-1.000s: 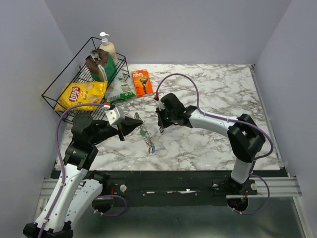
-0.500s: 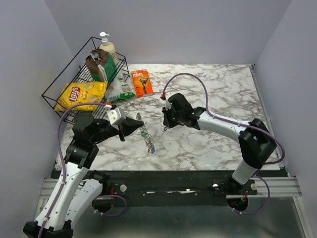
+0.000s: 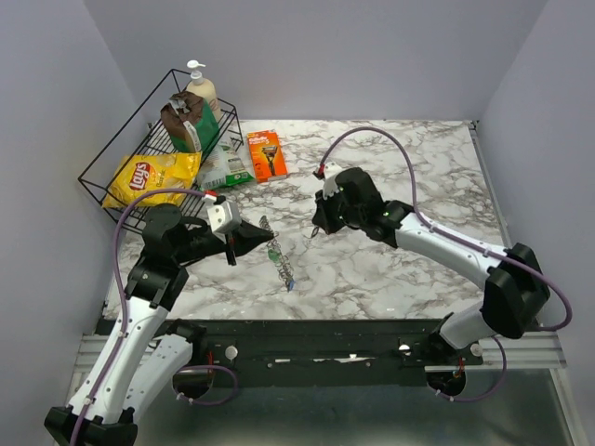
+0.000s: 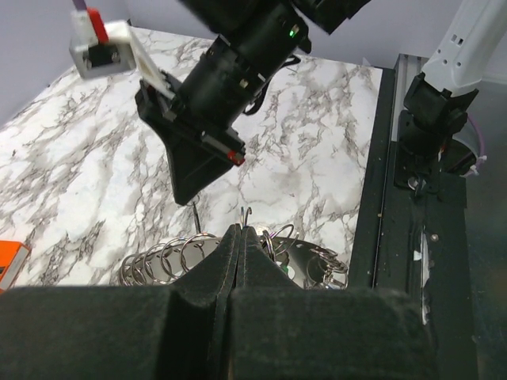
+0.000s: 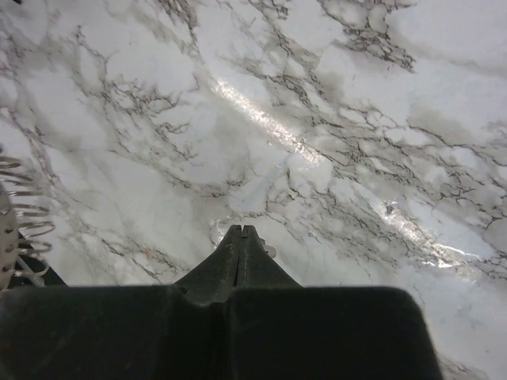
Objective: Put the keys on the keyring
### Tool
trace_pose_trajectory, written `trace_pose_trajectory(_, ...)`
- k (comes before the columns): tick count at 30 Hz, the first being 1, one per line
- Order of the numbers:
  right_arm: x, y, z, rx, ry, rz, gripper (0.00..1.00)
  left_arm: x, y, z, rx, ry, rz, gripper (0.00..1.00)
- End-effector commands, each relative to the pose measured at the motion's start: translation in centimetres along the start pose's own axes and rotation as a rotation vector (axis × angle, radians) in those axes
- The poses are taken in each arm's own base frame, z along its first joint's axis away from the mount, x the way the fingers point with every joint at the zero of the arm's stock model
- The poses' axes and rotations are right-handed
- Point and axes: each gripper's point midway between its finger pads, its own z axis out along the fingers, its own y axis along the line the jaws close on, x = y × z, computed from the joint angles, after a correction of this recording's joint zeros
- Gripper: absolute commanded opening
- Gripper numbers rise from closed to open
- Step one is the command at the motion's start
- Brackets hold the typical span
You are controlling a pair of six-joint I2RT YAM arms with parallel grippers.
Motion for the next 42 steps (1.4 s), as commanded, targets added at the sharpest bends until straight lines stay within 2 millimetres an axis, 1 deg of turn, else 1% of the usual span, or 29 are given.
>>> trace_pose_trajectory(1,-2.8,1.1,-2.9,-0.057,-0.105,-0.069,0.01,-1.5,-0.5,-0.1,0.037,-0.028,0.052,0.0)
trace_pose_trajectory(2,-3.8,1.7,-4.1,-0.08,-0.142,-0.082,0.01,-1.4,-0.6,-0.1,0.045,-0.026,0.051,0.0)
trace_pose_trajectory(4,-4.9,2.2,-5.4,-0.105,-0.182,-0.114,0.0,-1.5,-0.5,0.0,0.047,-0.023,0.054,0.0)
trace_pose_trajectory(5,-5.5,3.0,-6.4,-0.137,-0.207,-0.131,0.01,-1.6,-0.6,0.0,0.057,-0.024,0.054,0.0)
trace_pose_trajectory(9,-7.0,5.0,-8.9,-0.236,-0.275,-0.204,0.01,-1.6,-0.6,0.3,0.078,-0.019,0.047,0.0)
trace_pose_trajectory(12,-7.5,6.3,-10.3,-0.306,-0.309,-0.236,0.01,-1.8,-0.5,0.4,0.086,-0.018,0.048,0.0)
trace_pose_trajectory(13,-7.7,6.5,-10.6,-0.316,-0.324,-0.275,0.01,-2.0,-0.5,0.4,0.086,-0.02,0.053,0.0)
trace_pose_trajectory(14,-7.6,7.1,-10.9,-0.348,-0.329,-0.284,0.01,-2.0,-0.5,0.4,0.089,-0.02,0.055,0.0)
trace_pose_trajectory(20,-8.6,9.0,-13.3,-0.447,-0.409,-0.321,0.01,-2.8,0.0,0.7,0.085,-0.024,0.07,0.0)
trace_pose_trajectory(24,-9.0,10.3,-14.3,-0.525,-0.457,-0.348,0.01,-2.9,0.7,1.1,0.068,-0.026,0.035,0.0)
trace_pose_trajectory(28,-9.0,11.5,-14.9,-0.601,-0.47,-0.37,0.01,-2.3,1.1,1.4,0.061,-0.027,0.014,0.0)
trace_pose_trajectory(29,-8.7,11.8,-15.0,-0.626,-0.456,-0.347,0.01,-2.0,1.1,1.4,0.059,-0.025,0.006,0.0)
trace_pose_trajectory(30,-9.4,12.0,-15.3,-0.635,-0.488,-0.357,0.01,-2.2,1.2,1.5,0.057,-0.035,0.008,0.0)
trace_pose_trajectory(32,-9.3,12.5,-15.5,-0.666,-0.488,-0.347,0.01,-2.1,1.2,1.6,0.059,-0.038,0.011,0.0)
trace_pose_trajectory(36,-9.6,13.0,-15.7,-0.697,-0.499,-0.338,0.01,-2.2,1.4,1.7,0.05,-0.046,-0.021,0.0)
trace_pose_trajectory(41,-9.8,13.3,-15.3,-0.721,-0.484,-0.313,0.01,-2.0,1.5,1.9,0.055,-0.043,-0.053,0.0)
trace_pose_trajectory(42,-9.9,13.3,-15.2,-0.72,-0.485,-0.311,0.01,-2.4,1.6,2.0,0.055,-0.057,-0.042,0.0)
